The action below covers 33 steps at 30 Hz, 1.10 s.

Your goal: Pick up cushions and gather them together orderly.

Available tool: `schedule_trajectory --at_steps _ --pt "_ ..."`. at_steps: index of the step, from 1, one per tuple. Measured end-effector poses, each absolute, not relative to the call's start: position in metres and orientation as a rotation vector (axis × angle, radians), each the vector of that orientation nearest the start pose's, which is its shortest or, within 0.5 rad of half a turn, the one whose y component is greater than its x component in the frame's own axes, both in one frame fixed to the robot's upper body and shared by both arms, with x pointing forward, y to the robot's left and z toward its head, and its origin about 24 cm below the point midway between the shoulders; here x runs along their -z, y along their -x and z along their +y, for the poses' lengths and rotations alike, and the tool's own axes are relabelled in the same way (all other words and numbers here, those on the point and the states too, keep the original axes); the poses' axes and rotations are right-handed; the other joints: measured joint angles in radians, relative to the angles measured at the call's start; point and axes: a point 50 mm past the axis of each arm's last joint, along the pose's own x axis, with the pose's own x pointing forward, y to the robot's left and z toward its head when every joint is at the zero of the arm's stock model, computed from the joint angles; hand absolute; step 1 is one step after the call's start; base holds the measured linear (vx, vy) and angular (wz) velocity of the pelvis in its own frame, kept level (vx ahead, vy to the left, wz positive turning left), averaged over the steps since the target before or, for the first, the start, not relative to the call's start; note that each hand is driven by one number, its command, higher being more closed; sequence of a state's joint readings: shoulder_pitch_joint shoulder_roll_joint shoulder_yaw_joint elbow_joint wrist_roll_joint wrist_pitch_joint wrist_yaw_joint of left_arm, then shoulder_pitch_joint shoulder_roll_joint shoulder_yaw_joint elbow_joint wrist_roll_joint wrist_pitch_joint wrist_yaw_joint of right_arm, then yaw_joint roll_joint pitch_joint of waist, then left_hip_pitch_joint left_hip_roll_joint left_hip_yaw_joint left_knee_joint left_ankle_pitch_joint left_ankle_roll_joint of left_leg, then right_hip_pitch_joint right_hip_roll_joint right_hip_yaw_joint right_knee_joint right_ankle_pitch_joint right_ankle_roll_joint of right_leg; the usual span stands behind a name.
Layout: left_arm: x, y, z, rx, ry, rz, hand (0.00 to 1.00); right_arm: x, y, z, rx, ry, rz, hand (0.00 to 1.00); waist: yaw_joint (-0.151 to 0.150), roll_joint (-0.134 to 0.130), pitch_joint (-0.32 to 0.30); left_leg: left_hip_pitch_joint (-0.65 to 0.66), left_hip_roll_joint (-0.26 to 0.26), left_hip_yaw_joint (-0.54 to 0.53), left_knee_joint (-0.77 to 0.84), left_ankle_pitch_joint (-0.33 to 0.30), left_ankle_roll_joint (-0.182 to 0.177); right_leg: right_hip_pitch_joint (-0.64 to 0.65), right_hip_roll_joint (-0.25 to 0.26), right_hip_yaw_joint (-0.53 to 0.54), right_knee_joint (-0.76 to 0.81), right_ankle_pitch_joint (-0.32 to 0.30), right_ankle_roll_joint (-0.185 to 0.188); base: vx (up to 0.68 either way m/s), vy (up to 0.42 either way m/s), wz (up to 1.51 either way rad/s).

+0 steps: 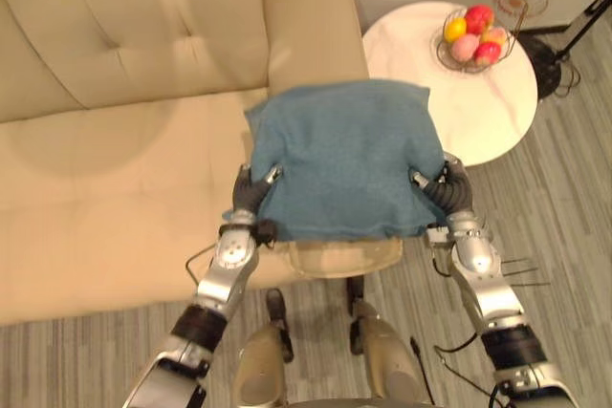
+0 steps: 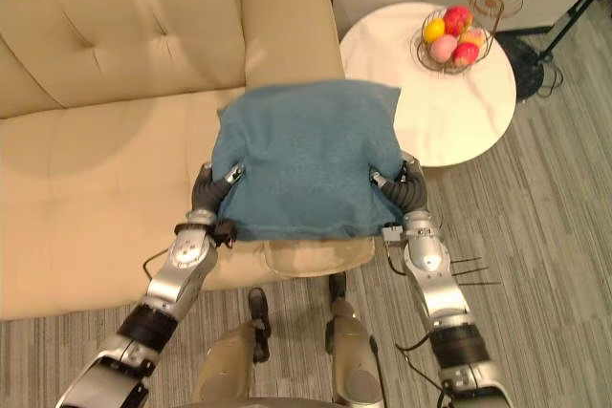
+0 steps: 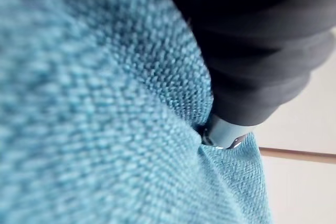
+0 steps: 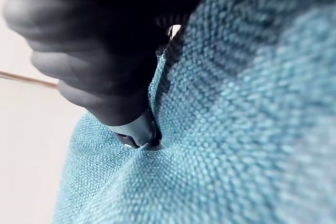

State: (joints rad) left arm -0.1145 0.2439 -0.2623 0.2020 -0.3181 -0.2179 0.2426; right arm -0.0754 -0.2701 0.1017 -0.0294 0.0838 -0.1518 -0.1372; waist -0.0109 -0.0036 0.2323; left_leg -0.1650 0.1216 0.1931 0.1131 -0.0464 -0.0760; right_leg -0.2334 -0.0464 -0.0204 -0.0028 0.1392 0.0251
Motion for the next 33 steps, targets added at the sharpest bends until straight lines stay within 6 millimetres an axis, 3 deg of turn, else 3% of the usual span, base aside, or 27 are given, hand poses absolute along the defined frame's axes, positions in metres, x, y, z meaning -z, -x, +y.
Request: schedule_trajectory --at_steps 2,6,10,12,14,15,16,17,18,21,22,23,24,25,26,27,28,31,32,33 --pt "-0.033 -0.248 0.155 -0.043 0.095 -0.052 1.00 -0.085 -0.255 -0.164 -0.035 0.148 -0.267 1.00 0.000 0.000 -0.038 0.050 -0.003 0.006 -0.029 0.000 0.000 0.033 0.001 0.007 -0.004 -0.003 0.005 0.05 0.018 -0.06" --pt "-0.035 -0.227 0.155 -0.061 0.131 -0.072 1.00 -0.087 -0.245 -0.156 -0.068 0.114 -0.302 1.00 0.016 0.008 -0.075 0.118 -0.016 0.038 -0.047 -0.003 0.004 0.072 0.000 0.046 0.003 -0.013 0.018 0.00 0.032 -0.22" --pt "-0.035 -0.218 0.156 -0.072 0.132 -0.080 1.00 -0.083 -0.239 -0.150 -0.093 0.103 -0.302 1.00 0.028 0.007 -0.081 0.139 -0.019 0.084 -0.027 -0.011 0.015 0.066 -0.005 0.092 0.036 -0.009 0.025 -0.08 0.046 -0.32" --pt "-0.034 -0.217 0.158 -0.078 0.118 -0.080 1.00 -0.081 -0.237 -0.147 -0.097 0.093 -0.295 1.00 0.030 0.000 -0.081 0.090 -0.018 0.093 0.036 -0.032 0.027 0.032 -0.012 0.104 0.069 -0.008 0.037 -0.16 0.036 -0.19" --pt "-0.035 -0.218 0.158 -0.077 0.112 -0.084 1.00 -0.082 -0.238 -0.147 -0.098 0.096 -0.297 1.00 0.030 -0.005 -0.083 0.045 -0.013 0.100 0.090 -0.026 0.045 -0.023 -0.022 0.110 0.111 0.008 0.074 -0.16 0.024 -0.06" --pt "-0.037 -0.220 0.159 -0.075 0.106 -0.090 1.00 -0.082 -0.238 -0.147 -0.098 0.098 -0.298 1.00 0.026 -0.002 -0.076 0.021 -0.005 0.107 0.103 -0.019 0.057 -0.079 -0.030 0.101 0.255 -0.068 0.073 -0.23 -0.030 0.21" --pt "-0.034 -0.222 0.159 -0.076 0.095 -0.081 1.00 -0.079 -0.237 -0.146 -0.097 0.098 -0.286 1.00 0.025 -0.005 -0.075 0.017 -0.006 0.091 0.114 -0.012 0.065 -0.119 -0.039 0.094 0.475 -0.183 0.025 -0.26 -0.084 0.52" --pt "-0.030 -0.220 0.160 -0.079 0.085 -0.064 1.00 -0.075 -0.237 -0.145 -0.104 0.099 -0.268 1.00 0.027 -0.006 -0.076 0.026 -0.008 0.061 0.122 0.000 0.064 -0.110 -0.056 0.092 0.694 -0.276 0.043 -0.23 -0.132 0.82" --pt "-0.031 -0.220 0.160 -0.079 0.084 -0.065 1.00 -0.073 -0.236 -0.144 -0.111 0.101 -0.263 1.00 0.027 -0.006 -0.076 0.018 -0.009 0.015 0.133 0.015 0.054 -0.072 -0.070 0.100 0.854 -0.329 0.065 -0.17 -0.162 0.87" --pt "-0.032 -0.221 0.161 -0.087 0.084 -0.073 1.00 -0.074 -0.238 -0.142 -0.117 0.101 -0.272 1.00 0.035 -0.013 -0.098 -0.064 -0.012 -0.077 0.133 0.087 0.027 0.033 -0.057 0.134 0.847 -0.401 0.070 -0.31 -0.293 0.94" --pt "-0.033 -0.222 0.160 -0.095 0.094 -0.076 1.00 -0.078 -0.243 -0.142 -0.121 0.113 -0.290 1.00 0.053 0.009 -0.113 -0.123 0.003 -0.111 0.105 0.145 0.008 0.050 -0.015 0.127 0.728 -0.466 0.056 -0.38 -0.300 0.53" --pt "-0.033 -0.222 0.156 -0.103 0.115 -0.080 1.00 -0.082 -0.246 -0.144 -0.119 0.131 -0.304 1.00 0.079 0.042 -0.125 -0.158 0.031 -0.133 0.032 0.194 0.012 0.060 0.025 0.103 0.605 -0.500 0.032 -0.44 -0.275 0.44" --pt "-0.034 -0.222 0.155 -0.106 0.122 -0.084 1.00 -0.083 -0.248 -0.145 -0.117 0.139 -0.306 1.00 0.083 0.060 -0.125 -0.176 0.050 -0.144 0.001 0.195 0.008 0.068 0.047 0.087 0.555 -0.513 0.010 -0.47 -0.264 0.56" --pt "-0.033 -0.222 0.152 -0.105 0.136 -0.075 1.00 -0.078 -0.253 -0.148 -0.111 0.157 -0.283 1.00 0.076 0.101 -0.113 -0.185 0.089 -0.162 -0.054 0.173 -0.004 0.072 0.084 0.036 0.499 -0.484 -0.015 -0.55 -0.267 0.98" --pt "-0.033 -0.222 0.148 -0.098 0.148 -0.073 1.00 -0.065 -0.255 -0.155 -0.092 0.175 -0.224 1.00 0.070 0.097 -0.107 -0.185 0.104 -0.116 -0.096 0.086 -0.010 0.076 0.075 -0.021 0.453 -0.441 -0.051 -0.45 -0.186 1.11" --pt "-0.034 -0.222 0.147 -0.094 0.151 -0.074 1.00 -0.060 -0.255 -0.158 -0.083 0.182 -0.204 1.00 0.065 0.088 -0.102 -0.186 0.098 -0.088 -0.086 0.084 -0.011 0.075 0.063 -0.043 0.446 -0.430 -0.060 -0.40 -0.116 1.37" --pt "-0.033 -0.222 0.142 -0.069 0.150 -0.068 1.00 -0.051 -0.256 -0.161 -0.068 0.191 -0.152 1.00 0.047 0.066 -0.094 -0.186 0.057 -0.037 0.002 0.087 -0.004 0.071 0.018 -0.093 0.428 -0.407 -0.071 -0.37 -0.110 1.14" --pt "-0.033 -0.222 0.140 -0.064 0.156 -0.068 1.00 -0.050 -0.256 -0.163 -0.058 0.191 -0.145 1.00 0.027 0.062 -0.093 -0.145 0.021 0.034 0.153 0.064 0.019 0.050 -0.024 -0.138 0.369 -0.341 -0.078 -0.35 -0.049 0.76" --pt "-0.033 -0.222 0.139 -0.061 0.157 -0.069 1.00 -0.050 -0.256 -0.164 -0.053 0.192 -0.144 1.00 0.020 0.066 -0.095 -0.106 0.025 0.062 0.201 0.041 0.050 0.049 -0.035 -0.156 0.340 -0.315 -0.076 -0.30 0.046 0.64" --pt "-0.035 -0.223 0.135 -0.042 0.161 -0.076 1.00 -0.051 -0.256 -0.169 -0.033 0.192 -0.149 1.00 0.018 0.067 -0.097 -0.040 0.040 0.109 0.221 -0.028 0.047 0.050 -0.044 -0.181 0.294 -0.276 -0.073 -0.28 0.070 0.66"
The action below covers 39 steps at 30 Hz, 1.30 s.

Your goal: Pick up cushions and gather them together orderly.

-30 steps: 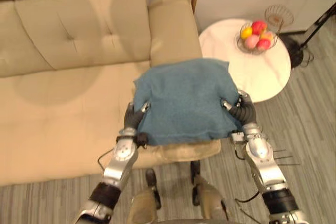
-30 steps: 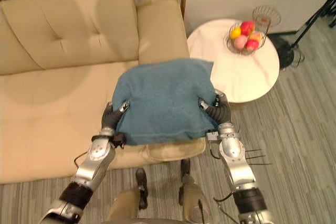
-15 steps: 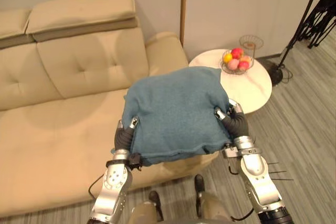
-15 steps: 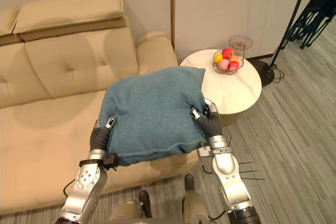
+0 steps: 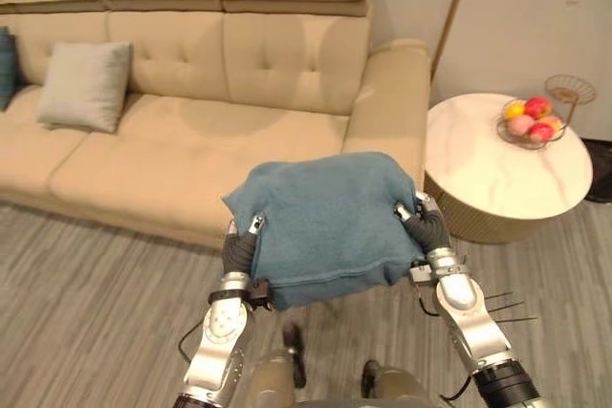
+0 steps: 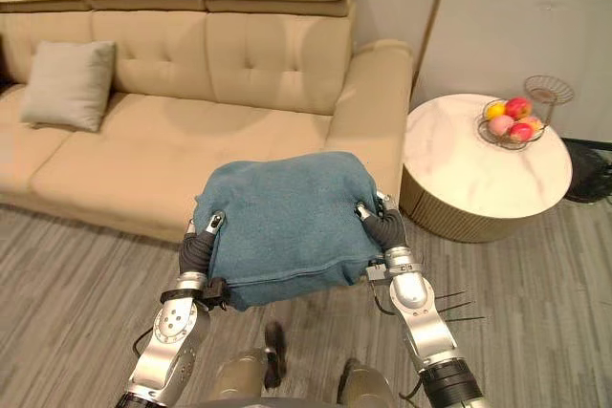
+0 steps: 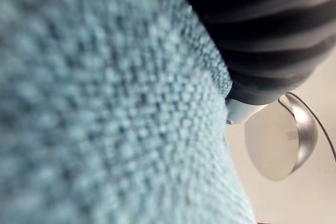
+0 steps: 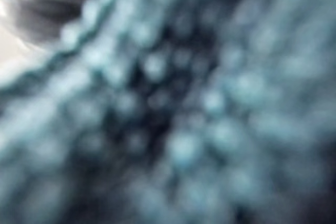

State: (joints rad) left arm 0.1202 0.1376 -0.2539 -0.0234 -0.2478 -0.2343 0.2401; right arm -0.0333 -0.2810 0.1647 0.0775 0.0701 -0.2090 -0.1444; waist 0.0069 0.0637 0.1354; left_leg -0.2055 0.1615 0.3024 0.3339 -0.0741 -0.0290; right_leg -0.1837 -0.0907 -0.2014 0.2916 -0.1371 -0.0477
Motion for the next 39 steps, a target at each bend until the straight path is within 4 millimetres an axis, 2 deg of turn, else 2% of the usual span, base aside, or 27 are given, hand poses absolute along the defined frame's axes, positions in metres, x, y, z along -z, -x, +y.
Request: schedule_trajectory --at_steps 2,3,4,5,6,8,11,14,16,18,19,21,22,23,24,25,26,28,30,32,33,34,35,36,37,38,39 --pt "-0.038 -0.227 0.127 -0.009 0.177 -0.088 1.00 -0.054 -0.257 -0.176 0.000 0.191 -0.159 1.00 -0.016 0.004 -0.003 0.065 0.004 0.050 -0.062 -0.038 -0.020 0.000 -0.012 -0.039 -0.047 0.037 0.015 -0.24 0.129 0.86" --pt "-0.041 -0.229 0.123 0.010 0.183 -0.095 1.00 -0.056 -0.257 -0.180 0.023 0.184 -0.165 1.00 -0.026 0.002 -0.009 0.102 -0.011 0.068 -0.173 -0.029 -0.042 -0.011 -0.024 -0.057 -0.075 0.059 0.040 -0.21 0.164 0.88" --pt "-0.040 -0.230 0.122 0.015 0.180 -0.094 1.00 -0.056 -0.257 -0.179 0.029 0.178 -0.164 1.00 -0.027 -0.007 -0.011 0.100 -0.024 0.068 -0.192 -0.011 -0.041 -0.015 -0.031 -0.054 -0.089 0.066 0.049 -0.16 0.161 0.70" --pt "-0.040 -0.231 0.122 0.017 0.177 -0.093 1.00 -0.056 -0.257 -0.179 0.040 0.165 -0.166 1.00 -0.033 -0.011 -0.013 0.084 -0.033 0.070 -0.195 0.012 -0.026 -0.010 -0.035 -0.051 -0.125 0.106 0.058 -0.14 0.199 0.32" --pt "-0.039 -0.231 0.122 0.016 0.176 -0.089 1.00 -0.055 -0.257 -0.177 0.045 0.146 -0.165 1.00 -0.022 -0.017 -0.017 0.064 -0.041 0.071 -0.166 0.004 -0.014 -0.003 -0.045 -0.052 -0.157 0.145 0.072 -0.13 0.200 0.23" --pt "-0.039 -0.230 0.123 0.016 0.175 -0.087 1.00 -0.054 -0.257 -0.175 0.047 0.130 -0.163 1.00 -0.014 -0.017 -0.017 0.049 -0.048 0.070 -0.128 -0.012 0.009 0.018 -0.050 -0.055 -0.189 0.176 0.091 -0.08 0.164 0.09" --pt "-0.039 -0.230 0.126 0.029 0.153 -0.088 1.00 -0.054 -0.257 -0.172 0.046 0.112 -0.164 1.00 -0.012 -0.021 -0.022 0.020 -0.058 0.067 -0.083 -0.041 0.032 0.023 -0.065 -0.056 -0.209 0.199 0.105 -0.07 0.120 0.05" --pt "-0.038 -0.230 0.127 0.036 0.150 -0.086 1.00 -0.055 -0.257 -0.172 0.045 0.099 -0.164 1.00 -0.013 -0.022 -0.022 -0.003 -0.056 0.068 -0.027 -0.085 0.040 0.018 -0.072 -0.047 -0.209 0.201 0.106 -0.06 0.115 -0.07" --pt "-0.038 -0.229 0.127 0.035 0.148 -0.085 1.00 -0.055 -0.257 -0.172 0.037 0.082 -0.163 1.00 -0.007 -0.025 -0.024 -0.013 -0.062 0.075 0.010 -0.119 0.052 -0.001 -0.091 -0.037 -0.170 0.177 0.129 -0.04 0.138 -0.16" --pt "-0.039 -0.229 0.127 0.036 0.147 -0.090 1.00 -0.054 -0.257 -0.172 0.035 0.078 -0.162 1.00 -0.017 -0.030 -0.025 -0.016 -0.083 0.068 0.024 -0.141 0.072 -0.028 -0.123 -0.038 -0.086 0.127 0.129 0.01 0.147 0.18" --pt "-0.039 -0.229 0.126 0.039 0.145 -0.088 1.00 -0.053 -0.256 -0.172 0.036 0.079 -0.157 1.00 -0.035 -0.034 -0.024 -0.012 -0.114 0.041 0.023 -0.148 0.082 -0.039 -0.155 -0.042 -0.007 0.079 0.101 0.03 0.132 0.49" --pt "-0.041 -0.228 0.126 0.043 0.131 -0.098 1.00 -0.051 -0.253 -0.173 0.039 0.079 -0.147 1.00 -0.051 -0.043 -0.027 0.008 -0.151 -0.006 0.026 -0.164 0.102 -0.071 -0.182 -0.002 0.122 0.043 0.060 0.11 0.085 0.66" --pt "-0.042 -0.228 0.126 0.045 0.124 -0.101 1.00 -0.049 -0.252 -0.173 0.040 0.078 -0.140 1.00 -0.050 -0.045 -0.027 0.018 -0.163 -0.024 0.025 -0.170 0.113 -0.105 -0.194 0.028 0.210 0.057 0.066 0.20 0.082 0.63" --pt "-0.041 -0.228 0.126 0.046 0.108 -0.102 1.00 -0.046 -0.250 -0.173 0.043 0.076 -0.128 1.00 -0.048 -0.044 -0.026 0.037 -0.166 -0.044 0.027 -0.178 0.129 -0.159 -0.192 0.064 0.324 0.048 0.058 0.25 0.045 0.54" --pt "-0.041 -0.228 0.128 0.047 0.099 -0.103 1.00 -0.044 -0.248 -0.172 0.038 0.074 -0.121 1.00 -0.048 -0.043 -0.026 0.054 -0.162 -0.074 0.028 -0.187 0.128 -0.179 -0.158 0.073 0.351 -0.004 0.071 0.23 0.024 0.52" --pt "-0.041 -0.228 0.128 0.048 0.094 -0.103 1.00 -0.044 -0.248 -0.172 0.035 0.075 -0.121 1.00 -0.049 -0.045 -0.026 0.063 -0.162 -0.087 0.023 -0.192 0.126 -0.195 -0.137 0.072 0.342 -0.022 0.076 0.25 -0.031 0.53" --pt "-0.041 -0.228 0.129 0.048 0.093 -0.103 1.00 -0.044 -0.248 -0.173 0.034 0.076 -0.122 1.00 -0.052 -0.046 -0.026 0.074 -0.163 -0.105 0.017 -0.200 0.121 -0.220 -0.109 0.070 0.306 -0.030 0.085 0.26 -0.054 0.52" --pt "-0.040 -0.228 0.129 0.048 0.091 -0.097 1.00 -0.044 -0.248 -0.174 0.034 0.074 -0.118 1.00 -0.062 -0.045 -0.025 0.116 -0.166 -0.128 -0.008 -0.213 0.111 -0.253 -0.056 0.050 0.166 -0.001 0.100 0.39 -0.093 0.47" --pt "-0.036 -0.229 0.129 0.052 0.084 -0.080 1.00 -0.039 -0.243 -0.175 0.034 0.068 -0.097 1.00 -0.079 -0.055 -0.027 0.194 -0.187 -0.161 -0.053 -0.224 0.075 -0.254 -0.034 0.004 -0.110 0.137 0.099 0.48 -0.137 0.53" --pt "-0.035 -0.231 0.126 0.066 0.078 -0.075 1.00 -0.035 -0.239 -0.178 0.039 0.071 -0.079 1.00 -0.097 -0.072 -0.026 0.254 -0.204 -0.193 -0.060 -0.266 0.051 -0.259 -0.047 0.009 -0.176 0.184 0.070 0.47 -0.185 0.68" --pt "-0.031 -0.230 0.123 0.082 0.080 -0.057 1.00 -0.029 -0.232 -0.183 0.047 0.073 -0.051 1.00 -0.106 -0.066 -0.033 0.302 -0.192 -0.222 -0.054 -0.318 0.020 -0.265 -0.046 0.012 -0.103 0.237 0.023 0.54 -0.258 0.60" --pt "-0.027 -0.228 0.120 0.090 0.084 -0.042 1.00 -0.026 -0.228 -0.186 0.051 0.074 -0.036 1.00 -0.105 -0.046 -0.044 0.318 -0.170 -0.223 -0.055 -0.334 0.002 -0.276 -0.040 -0.004 -0.046 0.240 0.019 0.69 -0.299 0.49" --pt "-0.025 -0.227 0.116 0.105 0.090 -0.030 1.00 -0.022 -0.222 -0.189 0.061 0.077 -0.015 1.00 -0.107 -0.010 -0.069 0.317 -0.123 -0.217 0.013 -0.350 -0.036 -0.285 -0.025 -0.049 0.022 0.235 0.018 0.48 -0.186 0.18" --pt "-0.025 -0.227 0.115 0.104 0.095 -0.030 1.00 -0.021 -0.222 -0.189 0.062 0.075 -0.011 1.00 -0.107 -0.002 -0.072 0.285 -0.093 -0.202 0.104 -0.341 -0.056 -0.283 -0.006 -0.059 0.046 0.212 -0.018 0.73 -0.301 -0.17" --pt "-0.023 -0.226 0.118 0.090 0.101 -0.023 1.00 -0.028 -0.222 -0.186 0.057 0.068 -0.031 1.00 -0.098 0.004 -0.070 0.187 -0.001 -0.143 0.380 -0.232 -0.122 -0.236 0.062 -0.050 0.052 0.181 -0.058 0.70 -0.296 -0.62" --pt "-0.020 -0.223 0.121 0.076 0.105 -0.010 1.00 -0.034 -0.220 -0.185 0.054 0.061 -0.057 1.00 -0.088 0.003 -0.069 0.150 0.054 -0.102 0.523 -0.212 -0.108 -0.186 0.098 -0.038 0.035 0.166 -0.075 0.69 -0.276 -0.79" --pt "-0.019 -0.222 0.121 0.076 0.106 -0.003 1.00 -0.038 -0.218 -0.184 0.052 0.057 -0.072 1.00 -0.079 0.002 -0.068 0.141 0.078 -0.078 0.583 -0.213 -0.106 -0.158 0.117 -0.027 0.024 0.159 -0.079 0.53 -0.140 -0.95"
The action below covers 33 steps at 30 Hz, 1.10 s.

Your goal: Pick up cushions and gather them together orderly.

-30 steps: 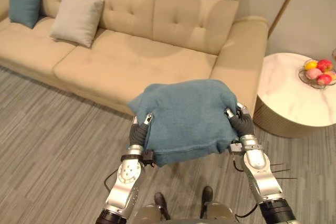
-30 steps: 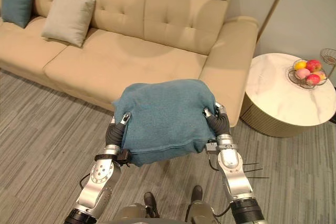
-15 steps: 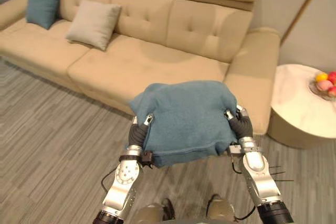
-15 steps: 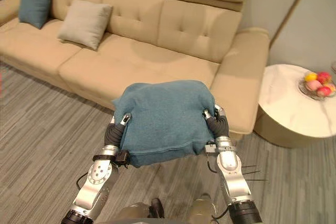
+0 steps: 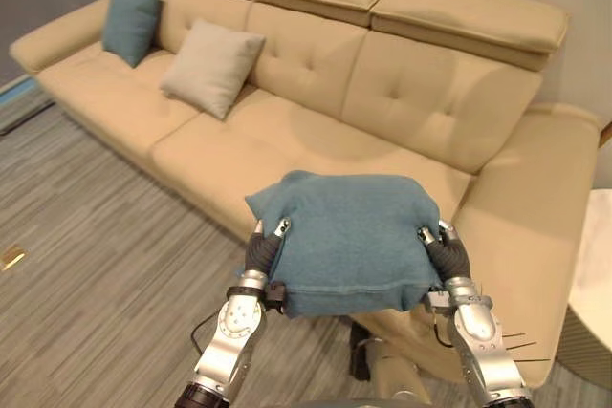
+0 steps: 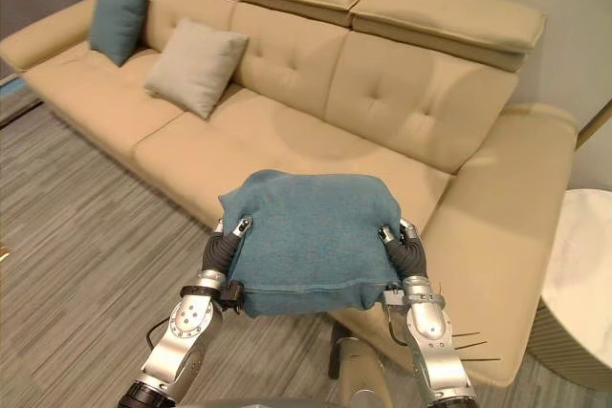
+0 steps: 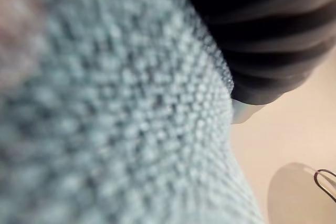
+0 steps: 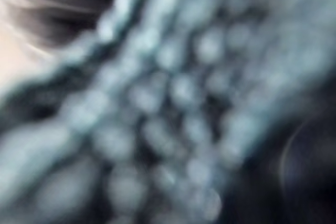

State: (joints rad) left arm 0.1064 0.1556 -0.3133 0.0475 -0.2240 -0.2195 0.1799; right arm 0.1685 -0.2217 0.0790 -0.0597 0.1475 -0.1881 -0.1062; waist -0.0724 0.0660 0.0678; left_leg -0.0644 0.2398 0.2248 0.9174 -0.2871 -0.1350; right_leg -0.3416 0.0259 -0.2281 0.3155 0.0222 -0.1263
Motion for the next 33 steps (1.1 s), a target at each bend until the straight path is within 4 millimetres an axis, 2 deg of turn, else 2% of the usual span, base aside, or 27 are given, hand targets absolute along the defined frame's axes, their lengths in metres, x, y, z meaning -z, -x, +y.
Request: schedule_trajectory --at_steps 1,2,3,4,5,7,8,10,11,12,13,14,15,16,17,20,23,28,31,33 --pt "-0.015 -0.218 0.122 0.072 0.112 0.012 1.00 -0.050 -0.214 -0.181 0.045 0.050 -0.122 1.00 0.010 -0.004 0.002 -0.019 0.036 0.061 0.075 -0.013 0.022 0.074 0.030 0.043 -0.036 -0.013 -0.002 0.39 -0.076 -0.82" --pt "-0.015 -0.217 0.121 0.069 0.118 0.016 1.00 -0.057 -0.213 -0.180 0.040 0.045 -0.158 1.00 0.012 -0.004 0.002 -0.036 0.045 0.091 0.077 -0.029 0.049 0.105 0.035 0.063 -0.057 -0.019 -0.001 0.44 -0.063 -0.82" --pt "-0.016 -0.216 0.120 0.069 0.125 0.012 1.00 -0.064 -0.213 -0.178 0.035 0.042 -0.192 1.00 0.012 -0.008 0.003 -0.056 0.045 0.114 0.056 -0.047 0.079 0.127 0.038 0.092 -0.074 -0.023 0.003 0.37 -0.026 -0.77" --pt "-0.020 -0.217 0.119 0.068 0.136 -0.005 1.00 -0.073 -0.213 -0.177 0.029 0.037 -0.239 1.00 0.027 -0.012 0.006 -0.090 0.042 0.140 -0.002 -0.068 0.116 0.149 0.043 0.143 -0.093 -0.028 0.009 0.33 -0.004 -1.06" --pt "-0.024 -0.217 0.119 0.060 0.148 -0.024 1.00 -0.078 -0.213 -0.175 0.025 0.032 -0.270 1.00 0.037 -0.015 0.007 -0.122 0.037 0.132 -0.083 -0.075 0.127 0.163 0.045 0.189 -0.096 -0.040 0.013 0.28 0.040 -1.14" --pt "-0.025 -0.216 0.120 0.054 0.153 -0.030 1.00 -0.079 -0.214 -0.174 0.027 0.025 -0.273 1.00 0.042 -0.022 0.012 -0.148 0.019 0.071 -0.239 -0.074 0.116 0.185 0.045 0.249 -0.086 -0.065 0.023 0.27 0.120 -1.11" --pt "-0.023 -0.215 0.121 0.048 0.153 -0.026 1.00 -0.076 -0.216 -0.174 0.027 0.023 -0.265 1.00 0.050 -0.021 0.013 -0.150 -0.009 -0.003 -0.358 -0.064 0.097 0.195 0.048 0.309 -0.072 -0.079 0.034 0.23 0.170 -1.23" --pt "-0.021 -0.213 0.122 0.041 0.154 -0.015 1.00 -0.071 -0.220 -0.173 0.026 0.026 -0.243 1.00 0.061 -0.019 0.012 -0.147 -0.040 -0.094 -0.476 -0.035 0.061 0.197 0.055 0.390 -0.054 -0.094 0.054 0.18 0.225 -1.37" --pt "-0.020 -0.211 0.124 0.031 0.156 -0.009 1.00 -0.067 -0.223 -0.173 0.023 0.028 -0.225 1.00 0.062 -0.011 0.007 -0.144 -0.050 -0.131 -0.527 -0.021 0.046 0.195 0.064 0.428 -0.049 -0.097 0.067 0.17 0.310 -1.53" --pt "-0.018 -0.209 0.125 0.020 0.160 -0.001 1.00 -0.062 -0.224 -0.172 0.021 0.030 -0.205 1.00 0.059 0.011 0.003 -0.123 -0.050 -0.153 -0.596 0.018 0.043 0.191 0.088 0.469 -0.048 -0.102 0.084 0.13 0.377 -1.45" --pt "-0.017 -0.209 0.125 0.014 0.163 0.003 1.00 -0.059 -0.226 -0.172 0.019 0.031 -0.193 1.00 0.059 0.035 -0.002 -0.106 -0.047 -0.166 -0.631 0.085 0.030 0.184 0.111 0.501 -0.045 -0.110 0.100 0.11 0.399 -1.29" --pt "-0.016 -0.208 0.126 0.011 0.162 0.008 1.00 -0.056 -0.226 -0.171 0.018 0.028 -0.181 1.00 0.060 0.036 -0.002 -0.101 -0.047 -0.165 -0.632 0.128 0.020 0.180 0.115 0.516 -0.041 -0.115 0.109 0.10 0.411 -1.21" --pt "-0.013 -0.206 0.129 0.005 0.152 0.021 1.00 -0.050 -0.226 -0.169 0.013 0.031 -0.155 1.00 0.053 0.012 -0.004 -0.087 -0.058 -0.131 -0.637 0.157 0.018 0.179 0.093 0.536 -0.039 -0.123 0.129 0.14 0.351 -0.94" --pt "-0.011 -0.205 0.131 0.006 0.142 0.029 1.00 -0.048 -0.226 -0.168 0.007 0.043 -0.147 1.00 0.034 -0.010 -0.003 -0.071 -0.078 -0.094 -0.661 0.168 0.033 0.173 0.065 0.538 -0.041 -0.124 0.141 0.16 0.360 -0.82" --pt "-0.010 -0.205 0.132 0.005 0.136 0.035 1.00 -0.048 -0.226 -0.167 0.000 0.048 -0.147 1.00 0.031 -0.020 -0.006 -0.061 -0.093 -0.070 -0.680 0.174 0.040 0.164 0.047 0.539 -0.047 -0.120 0.152 0.15 0.311 -0.63" --pt "-0.009 -0.204 0.134 0.001 0.128 0.039 1.00 -0.045 -0.229 -0.165 -0.018 0.055 -0.137 1.00 0.034 -0.022 -0.008 -0.039 -0.125 0.011 -0.719 0.184 0.053 0.174 0.004 0.565 -0.146 -0.068 0.192 0.07 0.204 -0.71" --pt "-0.009 -0.205 0.145 -0.025 0.084 0.032 1.00 -0.036 -0.241 -0.155 -0.062 0.067 -0.100 1.00 0.037 -0.022 -0.008 -0.027 -0.125 0.063 -0.747 0.183 0.054 0.178 -0.009 0.557 -0.233 0.005 0.184 0.02 0.090 -0.60" --pt "-0.003 -0.206 0.157 -0.049 0.010 0.052 1.00 -0.029 -0.249 -0.145 -0.110 0.106 -0.071 1.00 0.039 -0.023 -0.007 -0.049 -0.114 0.078 -0.765 0.184 0.056 0.174 -0.012 0.507 -0.328 0.065 0.157 -0.02 -0.016 -0.19" --pt "-0.002 -0.222 0.158 -0.063 -0.028 0.045 1.00 -0.034 -0.258 -0.142 -0.110 0.153 -0.099 1.00 0.052 -0.023 0.000 -0.125 -0.111 0.070 -0.763 0.208 0.067 0.124 -0.022 0.465 -0.375 0.110 0.148 -0.11 -0.072 0.09" --pt "-0.014 -0.243 0.157 -0.085 -0.054 -0.009 1.00 -0.048 -0.271 -0.139 -0.091 0.169 -0.151 1.00 0.065 -0.024 0.049 -0.174 -0.113 0.061 -0.761 0.233 0.070 0.087 -0.030 0.430 -0.389 0.141 0.148 -0.16 -0.075 0.17"
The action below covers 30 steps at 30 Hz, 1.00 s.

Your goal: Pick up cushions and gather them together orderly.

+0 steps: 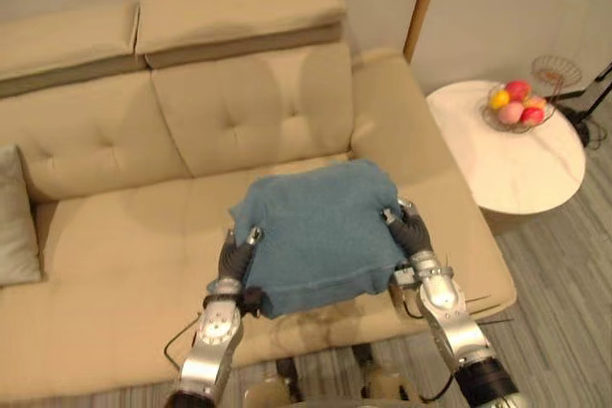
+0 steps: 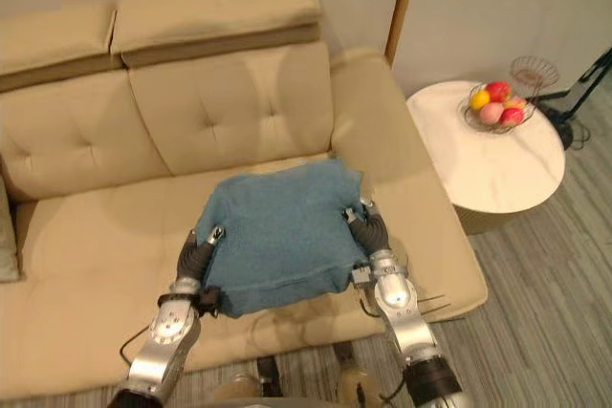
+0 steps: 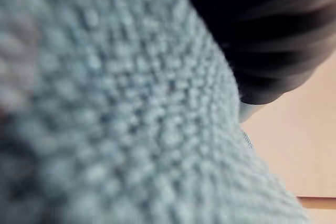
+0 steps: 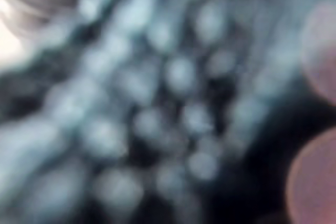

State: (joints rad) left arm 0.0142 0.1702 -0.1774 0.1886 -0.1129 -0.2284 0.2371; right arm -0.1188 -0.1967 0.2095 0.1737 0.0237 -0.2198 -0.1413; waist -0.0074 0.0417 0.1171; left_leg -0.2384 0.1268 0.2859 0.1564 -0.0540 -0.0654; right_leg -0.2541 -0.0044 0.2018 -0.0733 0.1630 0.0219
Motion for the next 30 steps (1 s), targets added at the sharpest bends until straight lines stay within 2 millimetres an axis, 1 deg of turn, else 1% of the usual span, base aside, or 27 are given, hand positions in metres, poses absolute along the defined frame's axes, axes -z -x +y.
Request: schedule_trajectory --at_steps 1,3,4,6,7,8,9,10,11,12,13,14,15,16,17,18,19,20,22,24,27,28,30 --pt "-0.019 -0.249 0.158 -0.102 -0.058 -0.029 1.00 -0.053 -0.275 -0.137 -0.083 0.179 -0.173 1.00 0.002 0.000 0.008 -0.022 0.001 -0.003 0.003 0.005 -0.002 -0.021 -0.001 -0.007 0.001 0.005 0.001 -0.24 -0.091 0.07" --pt "-0.040 -0.268 0.161 -0.164 -0.056 -0.110 1.00 -0.072 -0.287 -0.128 -0.054 0.195 -0.246 1.00 0.026 -0.002 0.027 -0.095 0.014 -0.002 0.041 0.011 0.000 -0.082 0.002 -0.043 0.010 0.029 0.001 -0.20 -0.086 0.02" --pt "-0.047 -0.273 0.161 -0.176 -0.054 -0.137 1.00 -0.078 -0.290 -0.126 -0.046 0.196 -0.270 1.00 0.027 0.000 0.028 -0.117 0.019 -0.004 0.055 0.011 0.000 -0.099 0.005 -0.051 0.019 0.029 0.001 -0.17 -0.080 0.13" --pt "-0.087 -0.298 0.161 -0.231 -0.049 -0.279 1.00 -0.109 -0.305 -0.119 0.011 0.199 -0.389 1.00 0.042 0.000 0.031 -0.204 0.038 -0.018 0.107 0.011 0.000 -0.175 0.012 -0.095 0.066 0.028 0.000 -0.17 -0.082 0.22" --pt "-0.100 -0.306 0.160 -0.239 -0.045 -0.322 1.00 -0.120 -0.309 -0.119 0.030 0.200 -0.427 1.00 0.049 0.001 0.031 -0.228 0.041 -0.024 0.123 0.011 0.000 -0.196 0.013 -0.103 0.081 0.027 -0.001 -0.17 -0.073 0.25" --pt "-0.132 -0.319 0.157 -0.258 -0.038 -0.423 1.00 -0.146 -0.316 -0.117 0.078 0.201 -0.516 1.00 0.053 0.005 0.039 -0.271 0.044 -0.041 0.147 0.011 0.000 -0.233 0.013 -0.123 0.109 0.021 -0.005 -0.16 -0.053 0.27" --pt "-0.161 -0.329 0.157 -0.274 -0.037 -0.514 1.00 -0.171 -0.321 -0.114 0.109 0.203 -0.603 1.00 0.053 0.004 0.055 -0.295 0.046 -0.045 0.162 0.011 0.001 -0.258 0.012 -0.135 0.136 0.015 -0.007 -0.15 -0.043 0.31" --pt "-0.180 -0.334 0.157 -0.283 -0.039 -0.575 1.00 -0.187 -0.324 -0.113 0.135 0.199 -0.659 1.00 0.053 0.003 0.070 -0.305 0.046 -0.047 0.165 0.015 0.005 -0.270 0.009 -0.142 0.150 0.012 -0.007 -0.17 -0.036 0.31" --pt "-0.216 -0.340 0.155 -0.290 -0.053 -0.685 1.00 -0.218 -0.328 -0.113 0.185 0.190 -0.760 1.00 0.053 0.001 0.089 -0.326 0.045 -0.045 0.160 0.029 0.007 -0.295 0.000 -0.153 0.165 0.011 -0.007 -0.12 -0.022 0.26" --pt "-0.230 -0.341 0.154 -0.291 -0.057 -0.727 1.00 -0.230 -0.329 -0.114 0.202 0.182 -0.797 1.00 0.056 0.001 0.091 -0.338 0.043 -0.042 0.156 0.032 0.010 -0.308 -0.003 -0.158 0.168 0.009 -0.006 -0.17 -0.024 0.28" --pt "-0.273 -0.345 0.152 -0.307 -0.068 -0.848 1.00 -0.265 -0.329 -0.113 0.247 0.145 -0.906 1.00 0.065 0.000 0.102 -0.374 0.037 -0.038 0.145 0.050 0.012 -0.346 -0.018 -0.180 0.168 0.011 -0.008 -0.09 -0.008 0.15" --pt "-0.290 -0.345 0.151 -0.317 -0.072 -0.893 1.00 -0.278 -0.328 -0.113 0.267 0.133 -0.947 1.00 0.072 -0.001 0.115 -0.378 0.032 -0.038 0.136 0.057 0.013 -0.353 -0.022 -0.182 0.165 0.017 -0.010 -0.12 -0.012 0.18" --pt "-0.324 -0.342 0.150 -0.339 -0.079 -0.990 1.00 -0.305 -0.324 -0.111 0.304 0.109 -1.032 1.00 0.076 -0.001 0.141 -0.390 0.022 -0.040 0.112 0.079 0.016 -0.368 -0.031 -0.193 0.151 0.031 -0.006 -0.06 -0.013 0.16" --pt "-0.345 -0.338 0.150 -0.356 -0.074 -1.048 1.00 -0.321 -0.323 -0.110 0.323 0.085 -1.073 1.00 0.076 -0.001 0.156 -0.399 0.015 -0.047 0.096 0.102 0.023 -0.376 -0.035 -0.199 0.143 0.049 -0.011 -0.06 -0.023 0.26" --pt "-0.371 -0.332 0.151 -0.385 -0.045 -1.118 0.00 -0.342 -0.324 -0.108 0.349 0.052 -1.105 1.00 0.074 -0.003 0.165 -0.424 0.009 -0.059 0.081 0.122 0.027 -0.395 -0.037 -0.209 0.129 0.064 -0.012 -0.04 -0.024 0.24" --pt "-0.382 -0.329 0.150 -0.397 -0.029 -1.141 0.00 -0.350 -0.326 -0.108 0.363 0.041 -1.111 0.00 0.074 -0.003 0.166 -0.437 0.008 -0.065 0.075 0.131 0.026 -0.402 -0.038 -0.215 0.119 0.073 -0.014 -0.03 -0.027 0.30" --pt "-0.401 -0.326 0.148 -0.424 0.011 -1.177 0.00 -0.366 -0.330 -0.108 0.401 0.017 -1.112 0.00 0.074 -0.003 0.168 -0.457 0.000 -0.077 0.050 0.157 0.026 -0.415 -0.041 -0.229 0.095 0.092 -0.018 -0.01 -0.027 0.28" --pt "-0.414 -0.325 0.148 -0.445 0.041 -1.189 0.00 -0.376 -0.335 -0.108 0.417 0.006 -1.102 0.00 0.074 -0.003 0.178 -0.463 -0.004 -0.089 0.027 0.172 0.025 -0.416 -0.041 -0.235 0.072 0.104 -0.020 -0.01 -0.026 0.26" --pt "-0.425 -0.328 0.149 -0.467 0.056 -1.177 0.00 -0.386 -0.342 -0.108 0.425 0.009 -1.076 0.00 0.075 -0.003 0.194 -0.464 -0.006 -0.096 0.000 0.189 0.020 -0.416 -0.040 -0.245 0.057 0.110 -0.023 -0.01 -0.028 0.18" --pt "-0.432 -0.338 0.155 -0.492 0.095 -1.109 0.00 -0.395 -0.354 -0.109 0.412 0.009 -1.011 0.00 0.074 -0.003 0.215 -0.467 -0.008 -0.112 -0.049 0.218 0.014 -0.417 -0.037 -0.265 0.030 0.119 -0.027 -0.01 -0.035 0.25" --pt "-0.431 -0.351 0.162 -0.486 0.118 -1.018 0.00 -0.399 -0.365 -0.112 0.370 -0.006 -0.931 0.00 0.073 -0.003 0.230 -0.486 -0.008 -0.136 -0.103 0.252 0.006 -0.441 -0.031 -0.291 0.018 0.122 -0.031 0.01 -0.014 0.23" --pt "-0.424 -0.359 0.167 -0.483 0.124 -0.964 0.00 -0.399 -0.369 -0.117 0.347 -0.003 -0.907 0.00 0.074 -0.003 0.246 -0.489 -0.008 -0.145 -0.126 0.268 0.002 -0.449 -0.029 -0.302 0.015 0.123 -0.031 0.02 0.008 0.16" --pt "-0.413 -0.367 0.173 -0.475 0.138 -0.904 0.00 -0.399 -0.370 -0.116 0.299 -0.016 -0.895 0.00 0.072 -0.004 0.273 -0.500 -0.005 -0.150 -0.145 0.280 -0.002 -0.460 -0.026 -0.314 0.015 0.123 -0.031 0.04 0.028 0.15"
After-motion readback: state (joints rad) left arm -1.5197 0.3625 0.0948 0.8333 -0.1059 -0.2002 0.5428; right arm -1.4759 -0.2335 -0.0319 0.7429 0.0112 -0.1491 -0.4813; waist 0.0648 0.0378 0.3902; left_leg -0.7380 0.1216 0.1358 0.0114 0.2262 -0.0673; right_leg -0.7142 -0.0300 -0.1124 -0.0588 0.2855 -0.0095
